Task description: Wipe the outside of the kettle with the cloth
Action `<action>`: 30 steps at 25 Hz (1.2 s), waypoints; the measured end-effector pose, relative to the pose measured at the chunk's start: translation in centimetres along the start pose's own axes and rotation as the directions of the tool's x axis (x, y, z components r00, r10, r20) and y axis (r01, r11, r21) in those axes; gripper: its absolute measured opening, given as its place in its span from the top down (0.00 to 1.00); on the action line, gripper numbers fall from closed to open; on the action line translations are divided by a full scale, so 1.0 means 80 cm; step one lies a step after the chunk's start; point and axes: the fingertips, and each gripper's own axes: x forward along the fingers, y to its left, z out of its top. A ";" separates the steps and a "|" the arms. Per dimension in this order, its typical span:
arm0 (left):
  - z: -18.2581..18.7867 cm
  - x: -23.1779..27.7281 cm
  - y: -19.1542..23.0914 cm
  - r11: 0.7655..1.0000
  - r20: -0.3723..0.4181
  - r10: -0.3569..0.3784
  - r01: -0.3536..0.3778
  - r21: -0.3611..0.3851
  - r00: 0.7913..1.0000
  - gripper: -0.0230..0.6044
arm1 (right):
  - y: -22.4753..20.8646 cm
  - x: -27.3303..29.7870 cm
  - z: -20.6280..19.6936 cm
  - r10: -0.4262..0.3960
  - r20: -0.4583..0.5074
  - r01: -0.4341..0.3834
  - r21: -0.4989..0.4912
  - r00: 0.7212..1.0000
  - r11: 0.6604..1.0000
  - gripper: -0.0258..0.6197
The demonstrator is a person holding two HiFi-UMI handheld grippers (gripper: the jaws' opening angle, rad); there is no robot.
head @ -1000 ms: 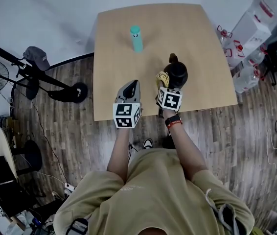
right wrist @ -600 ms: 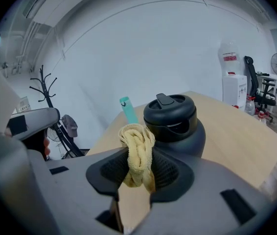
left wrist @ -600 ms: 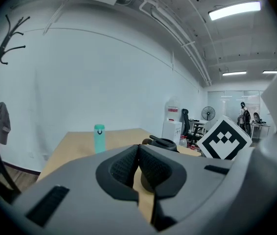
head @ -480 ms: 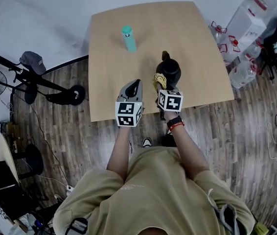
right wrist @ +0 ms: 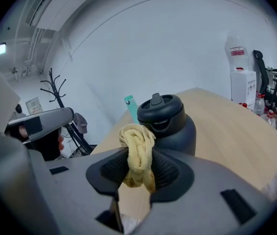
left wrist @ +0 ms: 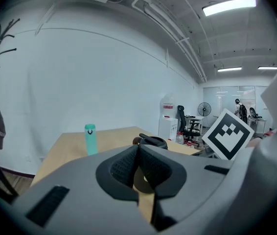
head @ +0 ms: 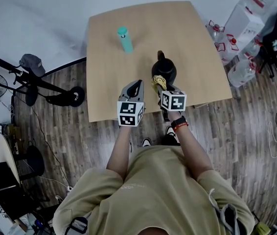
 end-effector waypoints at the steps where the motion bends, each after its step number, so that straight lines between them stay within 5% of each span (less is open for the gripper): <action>1: 0.002 0.002 -0.003 1.000 -0.001 0.000 0.000 0.002 1.000 0.93 | -0.002 -0.003 0.001 0.008 -0.004 -0.008 -0.003 1.000 1.000 0.74; 30: 0.004 0.060 -0.081 0.998 -0.027 -0.012 0.014 0.063 1.000 0.93 | -0.085 -0.037 0.007 0.158 -0.210 -0.204 -0.223 0.965 0.953 0.74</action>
